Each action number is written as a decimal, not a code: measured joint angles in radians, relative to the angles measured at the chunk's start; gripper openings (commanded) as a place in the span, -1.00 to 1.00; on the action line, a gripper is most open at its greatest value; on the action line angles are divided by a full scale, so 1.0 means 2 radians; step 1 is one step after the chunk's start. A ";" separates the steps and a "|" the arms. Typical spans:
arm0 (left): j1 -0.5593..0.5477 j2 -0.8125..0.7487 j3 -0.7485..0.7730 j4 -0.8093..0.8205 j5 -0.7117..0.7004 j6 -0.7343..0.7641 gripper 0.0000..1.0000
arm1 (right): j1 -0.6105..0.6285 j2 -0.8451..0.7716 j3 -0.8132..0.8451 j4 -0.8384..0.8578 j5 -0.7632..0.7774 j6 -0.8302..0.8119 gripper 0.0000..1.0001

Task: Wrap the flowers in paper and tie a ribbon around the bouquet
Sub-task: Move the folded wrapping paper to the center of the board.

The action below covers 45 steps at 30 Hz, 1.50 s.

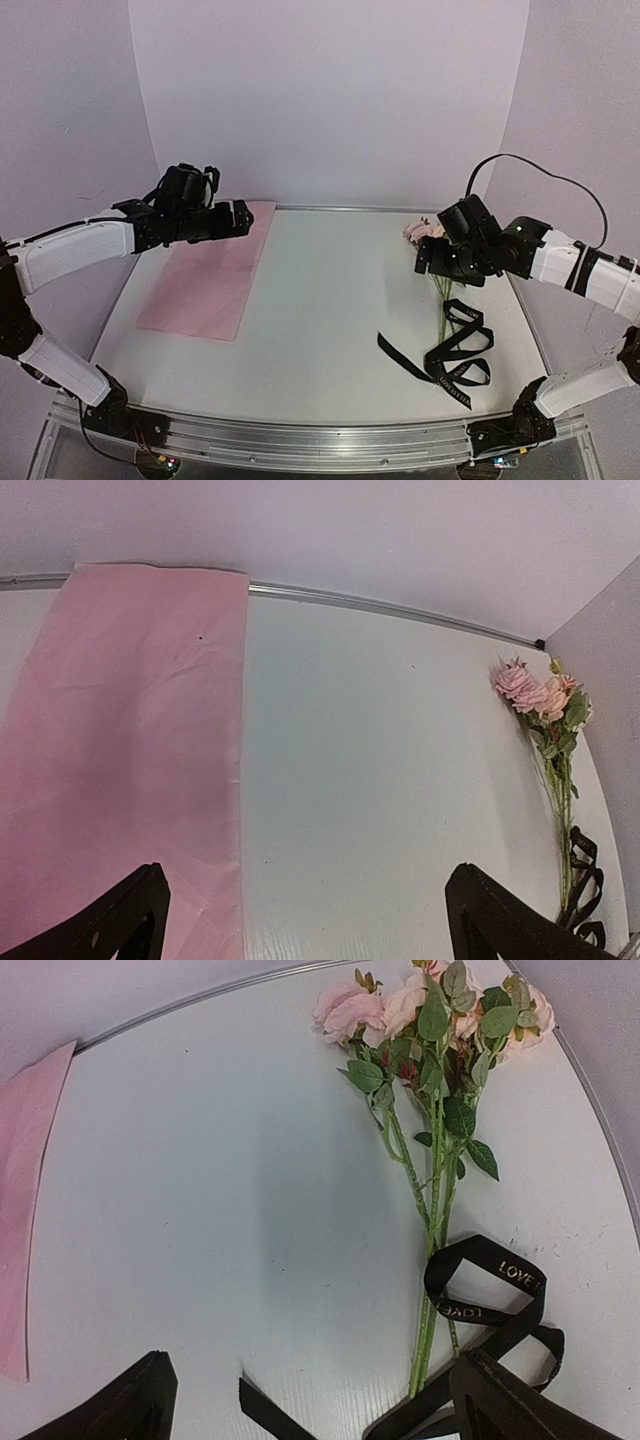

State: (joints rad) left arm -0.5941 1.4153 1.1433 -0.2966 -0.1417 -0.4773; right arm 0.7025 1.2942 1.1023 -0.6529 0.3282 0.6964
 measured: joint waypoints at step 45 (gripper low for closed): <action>0.088 0.214 -0.052 0.053 0.047 -0.147 0.99 | 0.000 0.064 0.001 0.026 -0.085 -0.022 0.96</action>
State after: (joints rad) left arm -0.4191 1.8431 1.0386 -0.1900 -0.0482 -0.7712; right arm 0.7025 1.4216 1.1050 -0.6003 0.1573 0.6518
